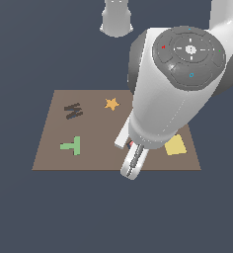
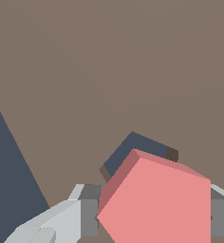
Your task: Insert a designated object into the corresponding slot on a board.
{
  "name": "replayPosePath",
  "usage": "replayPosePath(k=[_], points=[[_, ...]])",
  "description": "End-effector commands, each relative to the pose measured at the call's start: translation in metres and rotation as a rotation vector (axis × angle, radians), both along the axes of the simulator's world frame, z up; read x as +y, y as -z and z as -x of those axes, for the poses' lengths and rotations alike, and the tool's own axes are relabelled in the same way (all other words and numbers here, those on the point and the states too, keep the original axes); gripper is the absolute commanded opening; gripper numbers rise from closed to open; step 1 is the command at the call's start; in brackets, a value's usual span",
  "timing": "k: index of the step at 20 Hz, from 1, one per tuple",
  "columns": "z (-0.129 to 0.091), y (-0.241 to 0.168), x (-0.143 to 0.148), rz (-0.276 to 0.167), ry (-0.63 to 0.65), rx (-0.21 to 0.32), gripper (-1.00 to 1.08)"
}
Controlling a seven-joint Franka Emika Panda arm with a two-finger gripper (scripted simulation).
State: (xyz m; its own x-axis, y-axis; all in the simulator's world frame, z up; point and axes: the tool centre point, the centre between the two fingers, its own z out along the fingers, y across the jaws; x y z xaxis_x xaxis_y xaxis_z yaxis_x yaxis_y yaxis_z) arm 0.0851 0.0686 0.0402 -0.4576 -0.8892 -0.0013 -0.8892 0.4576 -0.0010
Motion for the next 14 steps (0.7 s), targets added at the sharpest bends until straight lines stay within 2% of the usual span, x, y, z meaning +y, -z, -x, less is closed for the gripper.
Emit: replayPosePath(k=[1, 14], points=[[0.0007, -0.0004, -0.0041, 0.0, 0.04, 0.0, -1.0], [0.0027, 0.0074, -0.0083, 0.0, 0.082, 0.001, -1.0]])
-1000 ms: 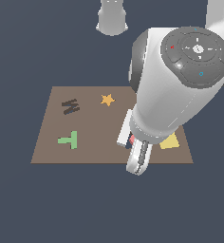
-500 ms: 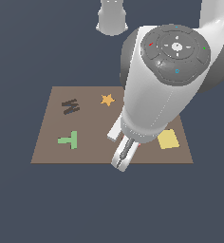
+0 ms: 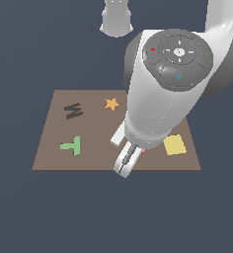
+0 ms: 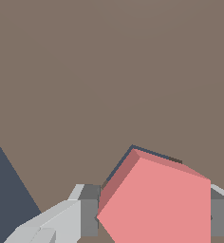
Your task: Insert a designated object into the corresponding slot on a board.
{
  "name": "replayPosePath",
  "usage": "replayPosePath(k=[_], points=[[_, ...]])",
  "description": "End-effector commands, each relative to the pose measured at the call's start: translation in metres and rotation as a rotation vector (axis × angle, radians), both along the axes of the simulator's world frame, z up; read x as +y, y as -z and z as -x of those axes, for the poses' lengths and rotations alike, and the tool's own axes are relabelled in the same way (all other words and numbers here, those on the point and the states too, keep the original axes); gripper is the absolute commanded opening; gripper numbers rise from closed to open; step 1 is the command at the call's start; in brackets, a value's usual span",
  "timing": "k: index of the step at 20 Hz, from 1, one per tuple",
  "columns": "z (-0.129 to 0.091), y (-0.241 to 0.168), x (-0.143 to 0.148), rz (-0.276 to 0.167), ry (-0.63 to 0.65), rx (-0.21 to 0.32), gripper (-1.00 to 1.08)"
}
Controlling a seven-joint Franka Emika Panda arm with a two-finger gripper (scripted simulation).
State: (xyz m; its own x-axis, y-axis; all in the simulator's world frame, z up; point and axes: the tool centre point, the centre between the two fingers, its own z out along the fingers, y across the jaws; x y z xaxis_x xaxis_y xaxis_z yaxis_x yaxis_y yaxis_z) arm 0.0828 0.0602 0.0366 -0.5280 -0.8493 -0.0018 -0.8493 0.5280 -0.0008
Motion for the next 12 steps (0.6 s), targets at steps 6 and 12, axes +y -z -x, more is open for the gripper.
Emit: replayPosePath(k=[6, 12], points=[[0.0006, 0.006, -0.0001, 0.0, 0.001, 0.001, 1.0], [0.0006, 0.006, -0.0001, 0.0, 0.001, 0.001, 1.0]])
